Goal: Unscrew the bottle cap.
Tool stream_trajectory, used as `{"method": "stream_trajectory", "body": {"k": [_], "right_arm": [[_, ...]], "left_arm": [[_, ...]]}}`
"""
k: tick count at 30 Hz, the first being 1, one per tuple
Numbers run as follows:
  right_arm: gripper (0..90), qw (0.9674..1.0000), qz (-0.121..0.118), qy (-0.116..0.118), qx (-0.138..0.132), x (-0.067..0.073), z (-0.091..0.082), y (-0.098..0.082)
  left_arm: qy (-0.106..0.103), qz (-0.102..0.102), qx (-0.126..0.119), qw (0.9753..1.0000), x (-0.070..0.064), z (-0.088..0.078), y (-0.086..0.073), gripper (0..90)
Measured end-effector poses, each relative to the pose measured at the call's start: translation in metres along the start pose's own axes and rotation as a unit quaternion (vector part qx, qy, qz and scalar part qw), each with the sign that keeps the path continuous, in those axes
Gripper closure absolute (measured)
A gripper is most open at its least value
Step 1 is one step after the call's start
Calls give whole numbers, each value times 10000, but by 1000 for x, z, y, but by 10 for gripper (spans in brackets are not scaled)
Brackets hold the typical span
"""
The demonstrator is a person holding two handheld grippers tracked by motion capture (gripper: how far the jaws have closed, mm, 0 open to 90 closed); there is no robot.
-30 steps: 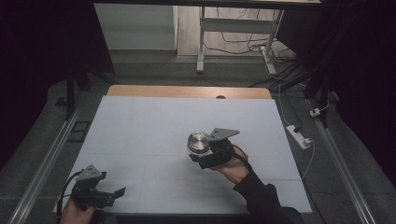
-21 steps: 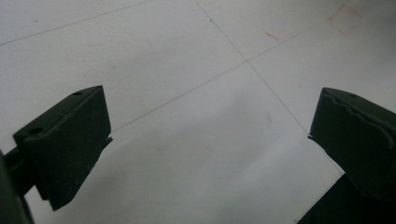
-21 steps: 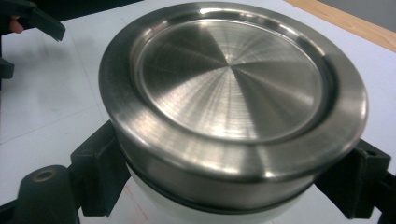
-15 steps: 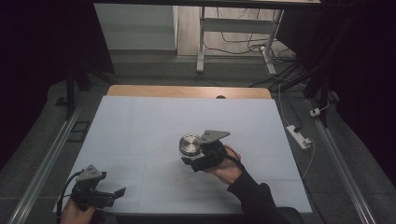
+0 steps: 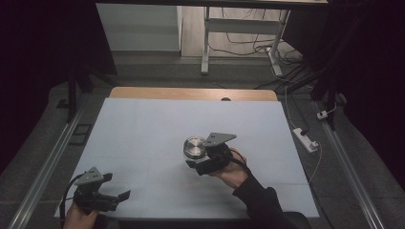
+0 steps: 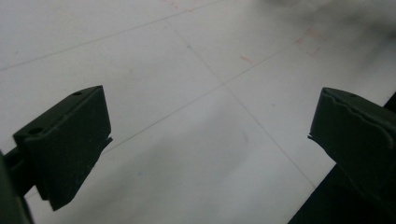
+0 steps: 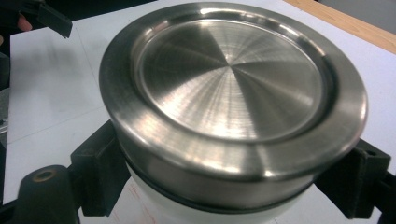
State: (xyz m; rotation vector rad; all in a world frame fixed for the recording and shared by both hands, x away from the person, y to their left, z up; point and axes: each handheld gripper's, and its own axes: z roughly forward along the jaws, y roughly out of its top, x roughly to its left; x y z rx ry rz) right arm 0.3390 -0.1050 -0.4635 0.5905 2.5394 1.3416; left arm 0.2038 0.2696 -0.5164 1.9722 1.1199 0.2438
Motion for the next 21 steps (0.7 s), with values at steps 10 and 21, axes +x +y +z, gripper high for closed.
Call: {"method": "stream_trajectory", "body": {"k": [10, 21], "right_arm": [[144, 10000, -44, 45, 16, 2, 0, 0], [144, 9999, -98, 124, -30, 4, -2, 2]], "left_arm": [[-280, 365, -180, 9988, -3, 4, 14, 0], [-536, 812, -341, 9947, -12, 23, 41, 0]]}}
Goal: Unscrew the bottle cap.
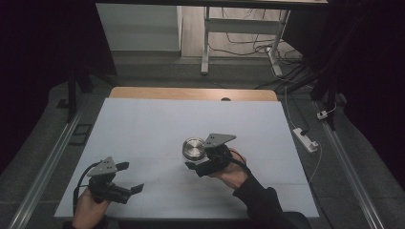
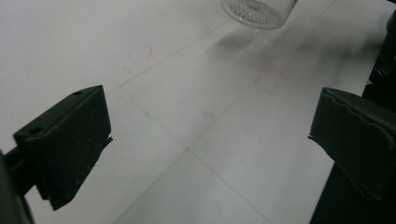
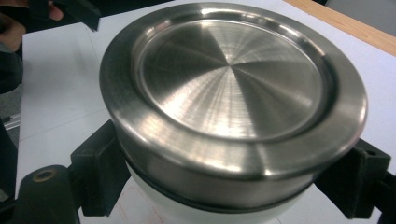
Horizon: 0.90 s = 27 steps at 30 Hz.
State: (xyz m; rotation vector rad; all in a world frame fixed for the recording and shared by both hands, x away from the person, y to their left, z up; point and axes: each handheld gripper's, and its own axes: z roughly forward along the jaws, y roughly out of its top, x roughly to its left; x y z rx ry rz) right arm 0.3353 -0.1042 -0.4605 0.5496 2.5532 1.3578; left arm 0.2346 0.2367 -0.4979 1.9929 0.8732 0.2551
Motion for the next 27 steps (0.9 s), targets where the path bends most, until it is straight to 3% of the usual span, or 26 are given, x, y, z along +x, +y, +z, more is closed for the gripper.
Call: {"method": "stream_trajectory", "body": {"k": [3, 9, 15, 22, 27], "right_arm": [[144, 10000, -23, 14, -7, 0, 0, 0], [144, 9999, -67, 94, -31, 1, -1, 1], [144, 9997, -155, 206, -24, 1, -1, 1], [144, 9990, -217, 377, -25, 1, 0, 1], [144, 9980, -297, 550, -6, 2, 2, 2]], "left_arm": [[-13, 147, 32, 9999, -1, 9, 9, 0], [-263, 216, 71, 9994, 0, 20, 29, 0], [-518, 369, -40, 9980, 4, 27, 50, 0], [-997, 721, -215, 9922, 8, 35, 79, 0], [-1547, 904, -250, 9835, 11, 48, 96, 0]]}}
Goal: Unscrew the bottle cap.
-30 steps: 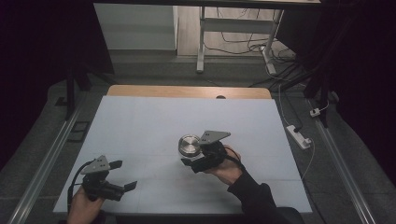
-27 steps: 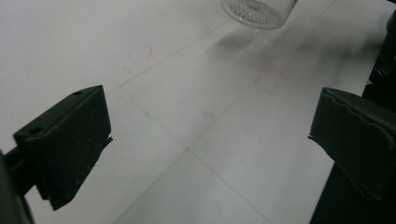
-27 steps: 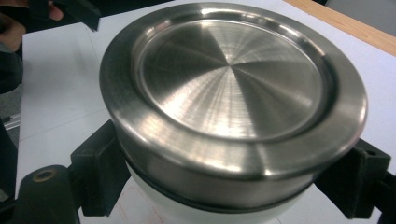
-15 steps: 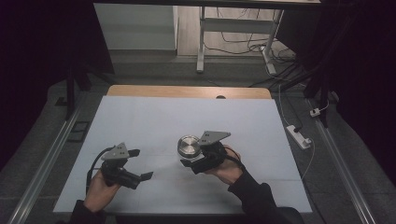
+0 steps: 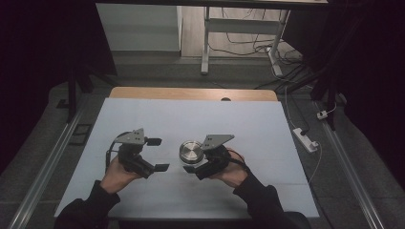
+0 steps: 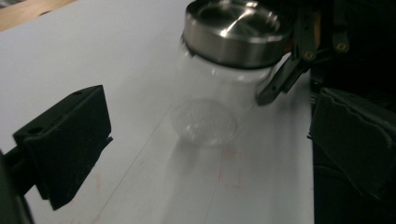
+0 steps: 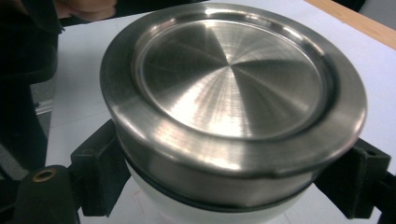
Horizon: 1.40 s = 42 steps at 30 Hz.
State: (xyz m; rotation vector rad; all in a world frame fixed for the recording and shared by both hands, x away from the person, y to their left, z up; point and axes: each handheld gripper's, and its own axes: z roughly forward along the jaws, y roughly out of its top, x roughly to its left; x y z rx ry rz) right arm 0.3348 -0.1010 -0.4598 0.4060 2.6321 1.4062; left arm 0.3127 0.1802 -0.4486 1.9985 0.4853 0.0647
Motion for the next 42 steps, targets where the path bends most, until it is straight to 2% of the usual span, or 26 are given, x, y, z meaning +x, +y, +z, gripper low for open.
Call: {"method": "stream_trajectory", "body": {"k": [6, 11, 16, 18, 21, 23, 25, 28, 29, 32, 37, 42], "right_arm": [[144, 9998, -78, 179, 42, 1, 2, 1], [144, 9994, -178, 289, 50, 3, 3, 2], [144, 9989, -276, 374, 41, 6, 4, 3], [144, 9987, -314, 387, 56, 6, 4, 3], [144, 9987, -336, 377, 50, 7, 5, 3], [144, 9988, -333, 343, 34, 6, 4, 3], [144, 9994, -225, 245, 7, 7, 5, 4], [144, 9996, -228, 162, 18, 6, 5, 4], [145, 9997, -222, 67, 24, 6, 4, 4], [145, 9999, -161, 10, 3, 5, 4, 5], [145, 9998, -64, -146, -85, 3, 1, 5], [145, 9993, 22, -357, -122, 3, 1, 5]], "left_arm": [[-378, 401, 148, 9984, 4, 20, 17, 0], [-763, 748, 242, 9940, 4, 35, 31, 10], [-959, 990, 334, 9899, 5, 45, 38, 53], [-974, 1027, 340, 9893, 5, 47, 39, 77], [-1009, 1045, 291, 9890, 4, 48, 39, 165], [-905, 1028, 277, 9902, 2, 49, 39, 184], [-753, 954, 251, 9923, -1, 50, 39, 188], [-431, 817, 191, 9955, -7, 53, 40, 194], [-340, 756, 166, 9964, -9, 54, 41, 200], [-28, 637, 97, 9979, -14, 56, 42, 201], [348, 421, -23, 9985, -21, 58, 44, 203], [766, 239, -77, 9967, -27, 61, 45, 203]]}}
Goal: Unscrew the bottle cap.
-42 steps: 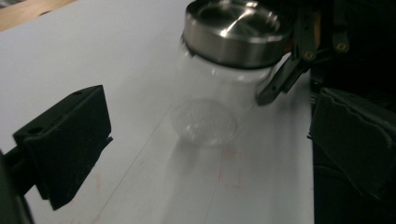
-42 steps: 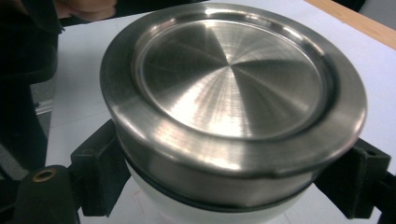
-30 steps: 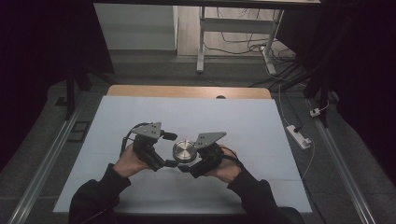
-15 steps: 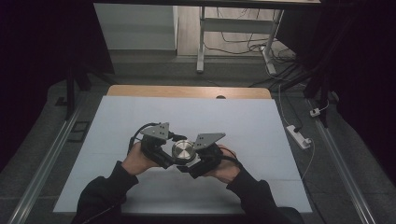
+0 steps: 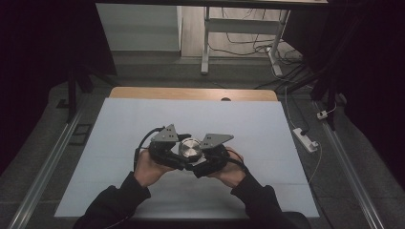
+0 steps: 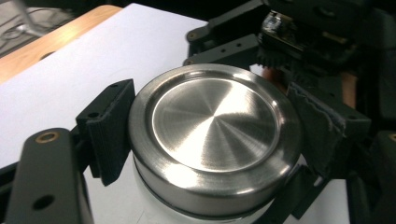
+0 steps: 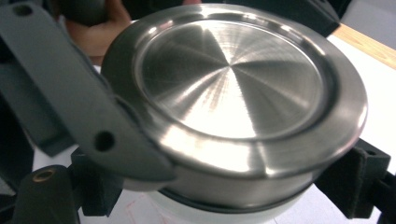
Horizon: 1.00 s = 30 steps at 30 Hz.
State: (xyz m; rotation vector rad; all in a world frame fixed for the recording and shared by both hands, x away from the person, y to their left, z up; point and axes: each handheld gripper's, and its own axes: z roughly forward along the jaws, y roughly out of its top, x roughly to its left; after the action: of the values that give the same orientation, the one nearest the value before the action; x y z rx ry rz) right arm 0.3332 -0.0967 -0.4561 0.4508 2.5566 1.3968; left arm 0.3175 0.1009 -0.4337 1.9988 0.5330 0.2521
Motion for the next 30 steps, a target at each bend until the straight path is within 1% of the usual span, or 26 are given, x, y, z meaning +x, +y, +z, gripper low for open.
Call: {"method": "stream_trajectory", "body": {"k": [2, 3, 4, 5, 6, 7, 8, 9, 11, 12, 13, 14, 16, 17, 19, 20, 22, 24, 25, 27, 30], "right_arm": [[145, 9999, 41, -130, -17, 0, 1, 0], [145, 9998, 82, -174, -27, 0, 1, 0], [145, 9997, 97, -205, -30, 0, 1, -1], [145, 9997, 97, -215, -34, 0, 1, -1], [146, 9997, 128, -218, -39, 0, 0, -1], [145, 9997, 119, -198, -52, -1, 0, -1], [145, 9998, 111, -152, -76, -1, -1, -1], [146, 9998, 119, -106, -98, -2, -2, -1], [146, 9999, 94, 26, -118, -2, -4, 0], [145, 9998, 61, 129, -102, -2, -5, 1], [145, 9996, -47, 281, -81, -1, -5, 1], [145, 9996, -47, 281, -81, -1, -5, 1], [145, 9987, -152, 476, -30, 0, -5, 2], [145, 9982, -167, 576, -28, 2, -4, 2], [145, 9970, -243, 737, 8, 5, -2, 2], [145, 9963, -280, 812, 23, 7, -1, 2], [145, 9952, -367, 908, 61, 10, -1, 2], [145, 9949, -418, 910, 108, 12, -1, 3], [145, 9949, -429, 903, 115, 12, -1, 3], [145, 9954, -398, 859, 123, 12, -1, 3], [145, 9972, -333, 662, 119, 10, 0, 3]], "left_arm": [[169, -99, 5, 9998, -2, 2, 1, 202], [191, -123, 10, 9997, -3, 3, 1, 201], [160, -132, 41, 9998, -2, 3, 2, 199], [99, -163, 42, 9998, 0, 3, 2, 195], [-35, -206, -27, 9998, 2, 2, 3, 183], [-168, -232, -35, 9996, 4, 1, 3, 77], [-242, -204, 13, 9995, 6, 0, 4, 77], [-334, -153, 14, 9993, 8, -2, 5, 52], [-654, -28, 4, 9979, 14, -8, 5, 49], [-821, 70, 27, 9966, 17, -11, 5, 53], [-1014, 187, 69, 9946, 20, -14, 4, 78], [-1141, 332, 113, 9929, 22, -16, 3, 78], [-1424, 581, 193, 9879, 23, -18, 0, 92], [-1513, 714, 236, 9856, 24, -19, -1, 111], [-1644, 843, 287, 9824, 24, -19, -3, 121], [-1673, 905, 305, 9813, 24, -20, -3, 132], [-1750, 997, 292, 9791, 23, -20, -5, 186], [-1735, 1031, 289, 9790, 22, -21, -5, 187], [-1701, 1011, 283, 9798, 21, -21, -5, 188], [-1592, 886, 259, 9829, 20, -18, -5, 188], [-1288, 657, 175, 9893, 16, -14, -3, 205]]}}
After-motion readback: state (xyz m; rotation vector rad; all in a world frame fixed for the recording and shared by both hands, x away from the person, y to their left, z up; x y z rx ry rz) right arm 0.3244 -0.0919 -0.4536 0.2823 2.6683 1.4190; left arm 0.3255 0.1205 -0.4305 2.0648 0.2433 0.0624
